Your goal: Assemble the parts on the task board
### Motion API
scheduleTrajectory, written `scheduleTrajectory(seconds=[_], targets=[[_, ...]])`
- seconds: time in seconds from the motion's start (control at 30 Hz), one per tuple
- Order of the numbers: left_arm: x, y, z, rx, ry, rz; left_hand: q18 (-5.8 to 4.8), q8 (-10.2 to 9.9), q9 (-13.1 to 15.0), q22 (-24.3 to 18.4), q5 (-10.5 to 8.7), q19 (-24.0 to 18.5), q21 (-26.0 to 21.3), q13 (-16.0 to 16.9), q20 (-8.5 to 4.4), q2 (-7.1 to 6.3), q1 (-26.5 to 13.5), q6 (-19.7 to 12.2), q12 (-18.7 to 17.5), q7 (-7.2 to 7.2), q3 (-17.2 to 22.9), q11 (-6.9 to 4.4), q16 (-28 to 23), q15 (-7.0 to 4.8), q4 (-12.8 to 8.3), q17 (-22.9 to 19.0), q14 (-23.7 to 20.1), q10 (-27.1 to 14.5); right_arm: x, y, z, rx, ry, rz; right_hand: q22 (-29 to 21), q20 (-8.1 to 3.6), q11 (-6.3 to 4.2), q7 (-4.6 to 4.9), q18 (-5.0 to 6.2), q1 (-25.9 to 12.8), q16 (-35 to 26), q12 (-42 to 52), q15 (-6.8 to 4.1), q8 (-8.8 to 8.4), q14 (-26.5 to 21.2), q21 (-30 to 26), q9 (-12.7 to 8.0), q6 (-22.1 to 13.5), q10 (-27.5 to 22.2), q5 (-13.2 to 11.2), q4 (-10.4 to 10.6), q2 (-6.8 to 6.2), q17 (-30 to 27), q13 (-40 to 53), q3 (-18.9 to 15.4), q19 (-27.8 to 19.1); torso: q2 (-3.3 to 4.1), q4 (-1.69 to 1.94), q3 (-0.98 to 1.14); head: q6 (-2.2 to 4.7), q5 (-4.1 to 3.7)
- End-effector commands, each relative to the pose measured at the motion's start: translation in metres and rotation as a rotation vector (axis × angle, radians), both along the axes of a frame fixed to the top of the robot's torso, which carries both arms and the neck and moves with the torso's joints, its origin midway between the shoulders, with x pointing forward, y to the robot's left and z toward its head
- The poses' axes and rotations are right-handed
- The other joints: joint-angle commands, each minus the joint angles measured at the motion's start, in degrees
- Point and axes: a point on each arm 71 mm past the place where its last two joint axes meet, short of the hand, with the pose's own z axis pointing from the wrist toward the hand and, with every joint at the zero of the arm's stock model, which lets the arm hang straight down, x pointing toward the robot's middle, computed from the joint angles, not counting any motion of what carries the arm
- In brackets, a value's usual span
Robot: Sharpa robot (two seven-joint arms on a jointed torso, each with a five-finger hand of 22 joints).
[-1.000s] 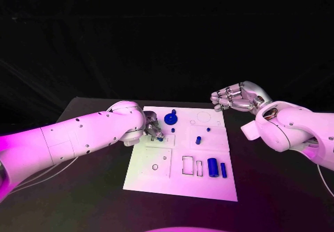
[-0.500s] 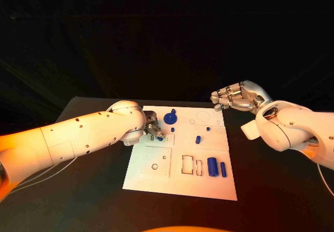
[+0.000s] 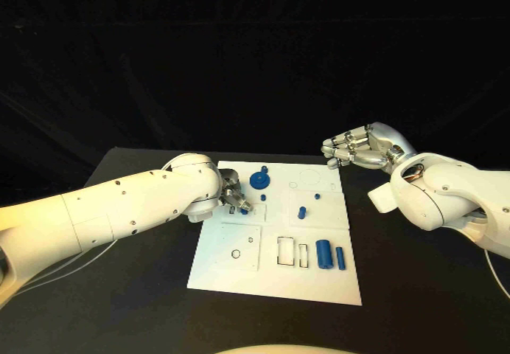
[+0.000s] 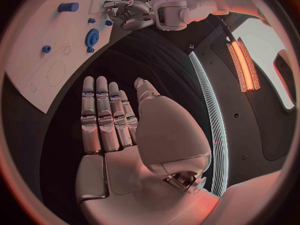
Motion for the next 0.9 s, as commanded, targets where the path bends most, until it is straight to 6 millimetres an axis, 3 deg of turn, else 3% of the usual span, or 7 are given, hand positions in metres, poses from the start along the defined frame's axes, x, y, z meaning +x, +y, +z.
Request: scheduleTrajectory(seconds=[0.03,0.23,0.67,0.9], targets=[[0.0,0.0,-0.001,0.009,0.005,0.001,-0.57,-0.16,0.07,7.71,-0.29,2.31,0.26,0.05,-0.42,0.64,-0.01,0.47,0.24,0.04,-2.97,0.08,-0.22,-0.26,1.0,0.12,1.72,-0.22,-0.001,0.001,0.0,-0.005,-0.006,0.005,-0.28,0.36,0.0,0.02,0.33,-0.4,-0.24,-0.06,0.27,-0.11,-0.76,-0.3,0.01,-0.51,-0.49,-0.13,0.32,-0.44,-0.23,-0.13,0.1,-0.33,0.0,0.04,0.01,-0.02,0.01],[0.001,0.002,-0.001,0.01,0.002,0.01,-0.59,-0.43,0.36,7.83,-0.31,2.4,0.26,0.17,-0.45,1.24,0.07,0.7,0.45,0.11,-10.73,0.08,-0.27,-0.29,3.41,0.22,1.74,-0.25,-0.001,0.0,0.001,-0.005,-0.008,0.0,-0.79,0.65,0.19,0.17,0.3,-0.79,-0.29,-0.05,0.54,-0.12,-1.62,-0.5,0.0,-0.73,-0.76,-0.09,0.38,-0.64,-0.6,-0.29,0.05,-1.05,0.0,0.02,-0.02,-0.01,-0.05],[-0.001,0.005,0.002,-0.009,-0.004,0.023,-0.6,-0.78,0.55,7.92,-0.12,2.46,0.26,0.47,-0.55,2.47,0.05,0.76,0.85,0.21,-16.72,0.18,-0.33,-0.19,7.16,0.29,1.77,-0.23,0.001,-0.002,0.0,-0.005,-0.011,-0.005,-1.21,0.88,0.33,0.28,0.31,-1.33,-0.28,0.0,0.75,-0.1,-2.26,-0.53,0.01,-0.9,-0.93,0.13,0.54,-0.66,-0.92,-0.38,-0.03,-1.58,0.01,0.0,-0.06,0.15,-0.33],[0.0,0.007,0.014,-0.039,-0.038,0.039,-0.61,-0.82,0.78,8.01,-0.05,2.5,0.28,0.22,-0.67,2.68,-0.06,0.41,0.77,0.32,-19.39,0.27,-0.37,-0.15,8.84,0.31,1.78,-0.47,0.002,-0.003,0.0,-0.004,-0.013,-0.004,-1.5,1.03,0.44,0.38,0.31,-1.8,-0.27,0.02,0.9,-0.1,-2.7,-0.54,0.01,-1.04,-1.08,0.26,0.67,-0.76,-1.14,-0.43,-0.18,-1.95,-0.04,0.05,-0.02,0.26,-0.48]])
